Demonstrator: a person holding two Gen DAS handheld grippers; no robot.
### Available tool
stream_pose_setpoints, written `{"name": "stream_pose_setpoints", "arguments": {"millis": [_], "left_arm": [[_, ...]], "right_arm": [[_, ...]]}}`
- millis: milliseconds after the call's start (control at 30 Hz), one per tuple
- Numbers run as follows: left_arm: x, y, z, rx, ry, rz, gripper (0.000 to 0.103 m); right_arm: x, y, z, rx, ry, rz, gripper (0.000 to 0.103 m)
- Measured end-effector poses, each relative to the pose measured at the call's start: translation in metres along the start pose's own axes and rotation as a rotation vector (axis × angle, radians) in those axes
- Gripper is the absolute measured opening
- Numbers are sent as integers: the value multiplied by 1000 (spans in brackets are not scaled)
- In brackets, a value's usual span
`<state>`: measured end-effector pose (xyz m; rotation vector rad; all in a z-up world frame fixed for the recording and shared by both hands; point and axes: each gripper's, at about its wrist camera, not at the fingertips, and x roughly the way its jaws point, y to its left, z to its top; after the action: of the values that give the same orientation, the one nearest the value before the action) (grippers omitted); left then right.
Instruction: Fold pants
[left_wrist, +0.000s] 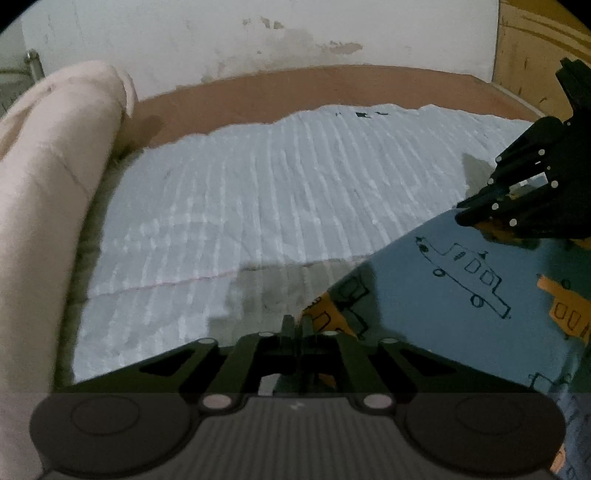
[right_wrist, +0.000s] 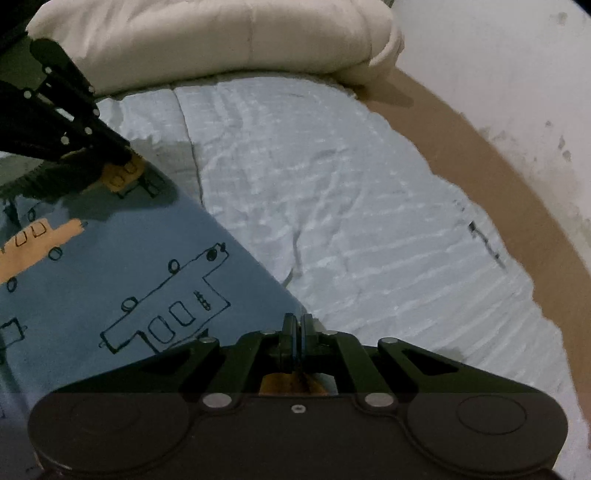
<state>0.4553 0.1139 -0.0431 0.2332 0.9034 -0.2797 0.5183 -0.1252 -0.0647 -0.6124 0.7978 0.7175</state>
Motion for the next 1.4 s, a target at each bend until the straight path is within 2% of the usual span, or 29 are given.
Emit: {"name": "stream_pose_setpoints", "arguments": {"millis": [33,67,100,133,200,233,300,333,367,400,433,467,567,700,800,967,1100,1200,1400], "left_arm": [[3,0,-1,0,8,15,29],[4,0,-1,5,19,37,53],[4,0,-1,14,25,51,60],[6,1,-1,17,25,49,63],[4,3,-2,9,29,28,62],[5,4,-3,5,35,14,59],[9,4,-2,1,66,-20,30],[10,5,-2,-9,75,-37,4],[9,5,-2,-24,74,-45,3],[6,3,-2,-29,64,-33,3],[2,0,-2,-21,53,-20,1],[-2,-3,-2,-8,40,-7,1],[-20,-11,-4,14,-13,23,1],[-55,-21,-13,18,-99,57,1],[-82,-36,-22,68,-165,105,1],[-119,-61,-37,129,-230,152,1],[-152,-87,-65,222,-324,181,1],[-169,-106,-90,277,-366,198,1],[-192,-136,-134,278,-410,207,1]], "right_arm": [[1,-1,-1,9,-5,10,6],[1,-3,-1,22,-9,21,13],[-1,-7,-1,34,-15,39,23],[0,-8,-2,43,-19,55,28],[-2,-12,-2,71,-21,83,48],[-2,-14,-1,87,-23,99,51],[1,-17,-1,121,-20,128,51],[4,-17,-2,135,-13,135,49],[7,-16,-2,143,-5,139,39],[8,-14,-3,150,-2,140,21],[7,-12,-2,155,-5,134,14],[4,-10,-2,156,-13,126,8],[-10,3,-3,136,-54,60,2],[-49,24,-11,91,-132,-43,1],[-84,41,-20,61,-193,-103,1],[-138,72,-40,29,-273,-167,1],[-176,102,-61,-23,-318,-226,0],[-202,129,-80,-46,-345,-255,0],[-237,178,-119,-50,-364,-260,0]]}}
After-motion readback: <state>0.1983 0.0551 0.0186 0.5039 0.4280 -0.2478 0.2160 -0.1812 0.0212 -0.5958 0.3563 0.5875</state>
